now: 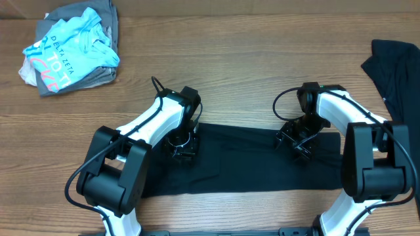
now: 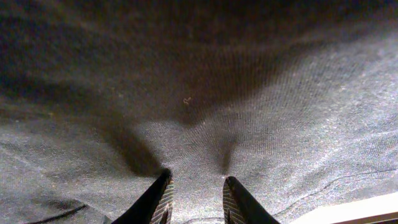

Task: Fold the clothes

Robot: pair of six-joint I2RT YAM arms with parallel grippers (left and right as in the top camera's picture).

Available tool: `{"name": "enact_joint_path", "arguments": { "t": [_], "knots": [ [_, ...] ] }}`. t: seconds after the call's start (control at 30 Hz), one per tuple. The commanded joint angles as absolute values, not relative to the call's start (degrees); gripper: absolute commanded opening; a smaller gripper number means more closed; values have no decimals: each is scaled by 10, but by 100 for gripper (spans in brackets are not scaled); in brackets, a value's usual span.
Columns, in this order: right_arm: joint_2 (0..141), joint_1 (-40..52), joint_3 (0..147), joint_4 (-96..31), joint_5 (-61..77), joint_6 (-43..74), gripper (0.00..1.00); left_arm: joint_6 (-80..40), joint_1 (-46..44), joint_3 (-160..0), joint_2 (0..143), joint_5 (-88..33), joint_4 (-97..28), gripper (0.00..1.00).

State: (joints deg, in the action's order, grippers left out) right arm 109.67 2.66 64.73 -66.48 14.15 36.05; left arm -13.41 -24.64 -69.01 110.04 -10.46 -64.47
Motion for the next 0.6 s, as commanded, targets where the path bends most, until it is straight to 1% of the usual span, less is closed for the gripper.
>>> {"name": "enact_joint_path", "arguments": {
  "t": [0.0,0.03,0.1,0.2,0.27,0.33,0.37,0.43,0.57],
  "knots": [
    [1083,26,640,-654,136,377,66,-139,-243,-687,1094,-99,-645,30],
    [1083,26,640,-650,136,378,64,-139,-243,-687,1094,-99,-645,30],
    [1083,26,640,-646,136,383,54,-137,-243,-687,1094,-99,-645,31],
    [1083,26,640,-643,136,391,50,-137,-243,-687,1094,-99,-645,31],
    [1083,26,640,-638,136,394,50,-137,-243,-687,1094,-99,-645,31],
    [1083,26,640,-636,136,396,47,-137,-243,-687,1094,-99,-645,31],
    [1083,26,640,-637,136,398,40,-137,-243,-687,1094,-99,-645,31],
    [1083,26,640,-637,136,408,16,-137,-243,-687,1094,-99,-645,32],
    [1083,26,640,-637,133,421,15,-137,-243,-687,1094,-99,-645,33]
  ]
}}
